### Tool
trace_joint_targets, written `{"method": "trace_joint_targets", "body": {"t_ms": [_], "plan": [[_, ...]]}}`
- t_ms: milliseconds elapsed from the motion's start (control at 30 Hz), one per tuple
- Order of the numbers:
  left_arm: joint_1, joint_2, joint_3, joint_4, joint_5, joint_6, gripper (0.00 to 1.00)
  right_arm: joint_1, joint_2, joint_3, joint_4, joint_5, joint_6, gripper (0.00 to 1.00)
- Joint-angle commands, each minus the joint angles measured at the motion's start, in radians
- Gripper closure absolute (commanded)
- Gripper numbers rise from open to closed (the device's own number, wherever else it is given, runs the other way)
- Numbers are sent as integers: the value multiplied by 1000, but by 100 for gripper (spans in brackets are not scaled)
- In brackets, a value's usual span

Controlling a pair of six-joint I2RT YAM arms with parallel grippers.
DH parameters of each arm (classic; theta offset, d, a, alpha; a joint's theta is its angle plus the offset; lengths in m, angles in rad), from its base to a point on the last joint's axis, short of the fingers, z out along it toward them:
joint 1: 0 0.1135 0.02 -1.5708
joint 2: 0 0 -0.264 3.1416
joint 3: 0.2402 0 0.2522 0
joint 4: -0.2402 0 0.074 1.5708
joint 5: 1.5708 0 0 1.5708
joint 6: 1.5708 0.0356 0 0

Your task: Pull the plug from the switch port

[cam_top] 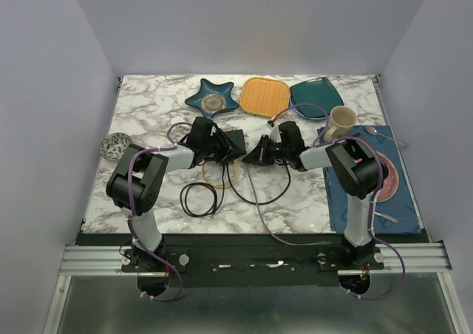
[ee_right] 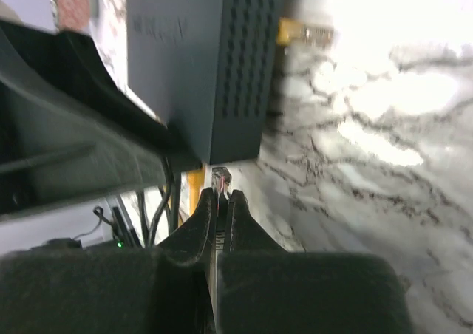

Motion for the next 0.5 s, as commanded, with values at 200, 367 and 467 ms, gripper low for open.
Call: {"method": "trace_joint_targets", "body": {"t_ms": [200,367,467], "plan": [[31,17,19,-36,-80,-4,52,33,-118,-66,-106,-10,-71,99],[32,-65,-21,30,-79,23,51,33,-284,-69,-202,177,-131,99],[31,-129,-48,68,-53,58,48,33,-390,-29,-296,290,-186,99]]}}
